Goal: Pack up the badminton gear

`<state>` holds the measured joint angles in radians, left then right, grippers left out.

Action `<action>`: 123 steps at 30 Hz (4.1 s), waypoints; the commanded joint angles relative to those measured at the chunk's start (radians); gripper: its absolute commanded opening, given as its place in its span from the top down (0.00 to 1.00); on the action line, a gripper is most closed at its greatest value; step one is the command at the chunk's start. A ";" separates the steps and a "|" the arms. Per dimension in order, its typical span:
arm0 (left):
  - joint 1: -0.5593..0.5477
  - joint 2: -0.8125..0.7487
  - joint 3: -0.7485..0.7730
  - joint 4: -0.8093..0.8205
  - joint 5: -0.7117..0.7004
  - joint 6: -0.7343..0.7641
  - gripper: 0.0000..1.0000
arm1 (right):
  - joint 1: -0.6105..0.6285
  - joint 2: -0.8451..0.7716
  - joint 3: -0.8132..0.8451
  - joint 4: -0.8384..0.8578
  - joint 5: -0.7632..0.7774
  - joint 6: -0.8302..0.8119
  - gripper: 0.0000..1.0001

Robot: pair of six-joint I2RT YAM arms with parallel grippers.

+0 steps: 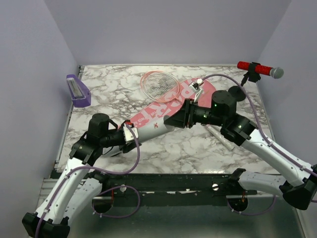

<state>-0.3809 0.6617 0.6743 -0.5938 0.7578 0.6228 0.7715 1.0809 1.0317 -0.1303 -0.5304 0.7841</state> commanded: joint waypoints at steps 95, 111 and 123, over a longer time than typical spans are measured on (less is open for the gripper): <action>-0.250 0.871 0.265 0.149 -0.673 -0.064 0.11 | -0.347 0.993 0.412 -0.313 0.684 -0.493 0.46; -0.250 0.904 0.303 0.167 -0.667 -0.077 0.21 | -0.347 0.866 0.386 -0.321 0.894 -0.422 1.00; -0.242 0.938 0.378 0.103 -0.626 -0.090 0.88 | -0.402 0.797 0.300 -0.431 1.092 -0.341 1.00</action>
<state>-0.6235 1.6062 1.0328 -0.4595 0.1070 0.5423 0.4137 1.9419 1.3674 -0.5217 0.4511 0.3912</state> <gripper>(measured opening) 0.126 0.024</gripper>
